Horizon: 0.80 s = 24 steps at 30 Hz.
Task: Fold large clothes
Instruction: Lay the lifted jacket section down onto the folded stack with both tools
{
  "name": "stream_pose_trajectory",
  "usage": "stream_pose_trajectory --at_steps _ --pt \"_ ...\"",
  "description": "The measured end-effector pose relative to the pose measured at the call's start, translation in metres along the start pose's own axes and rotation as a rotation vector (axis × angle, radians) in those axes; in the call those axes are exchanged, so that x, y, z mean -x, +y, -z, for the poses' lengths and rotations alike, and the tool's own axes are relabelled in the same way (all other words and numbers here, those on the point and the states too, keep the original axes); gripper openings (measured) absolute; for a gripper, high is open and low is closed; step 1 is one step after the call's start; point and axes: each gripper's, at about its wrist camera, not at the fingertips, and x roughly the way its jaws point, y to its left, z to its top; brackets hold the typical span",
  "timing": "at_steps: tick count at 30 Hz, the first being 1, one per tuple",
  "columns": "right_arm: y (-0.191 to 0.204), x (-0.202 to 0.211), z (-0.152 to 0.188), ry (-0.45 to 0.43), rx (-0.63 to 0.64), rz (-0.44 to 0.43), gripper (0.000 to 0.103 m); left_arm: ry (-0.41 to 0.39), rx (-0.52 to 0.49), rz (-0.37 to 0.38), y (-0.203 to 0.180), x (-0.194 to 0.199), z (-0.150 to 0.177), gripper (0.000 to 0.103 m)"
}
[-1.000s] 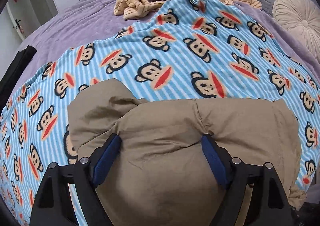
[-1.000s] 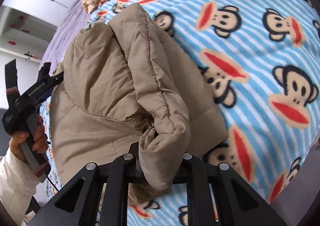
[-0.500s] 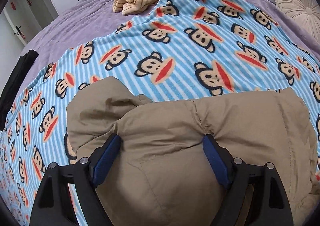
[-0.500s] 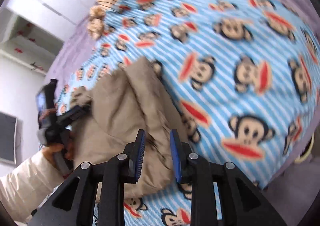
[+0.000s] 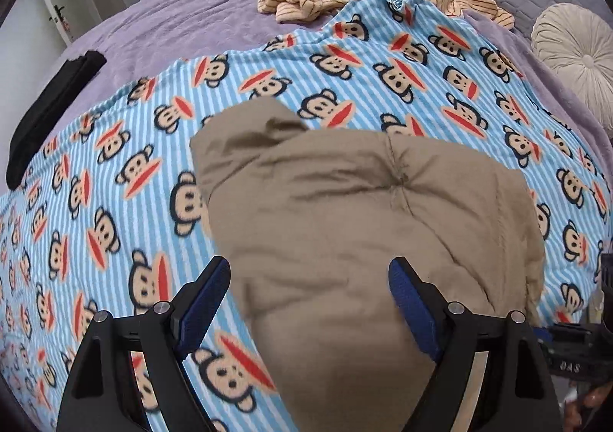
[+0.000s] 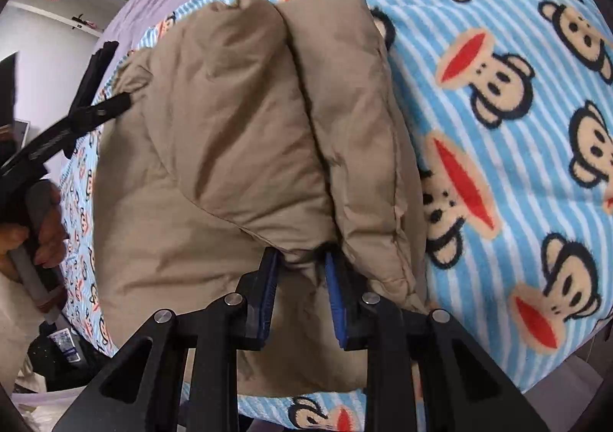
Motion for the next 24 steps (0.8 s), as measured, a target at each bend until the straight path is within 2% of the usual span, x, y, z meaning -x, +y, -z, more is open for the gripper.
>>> stream_pose_trajectory --at_steps 4,9,19,24 --pt "-0.007 -0.002 0.002 0.016 -0.001 -0.029 0.028 0.059 0.062 -0.005 0.001 -0.004 0.044 0.086" --pt "-0.001 -0.013 -0.004 0.046 0.048 -0.008 0.028 0.09 0.168 0.011 0.002 -0.008 0.056 0.086" --pt "0.014 -0.005 -0.005 0.031 -0.015 0.002 0.029 0.09 0.106 0.018 0.004 0.008 0.056 0.086" --pt "0.019 0.008 0.0 -0.008 -0.05 0.002 0.043 0.06 0.104 0.016 0.013 0.026 0.062 0.086"
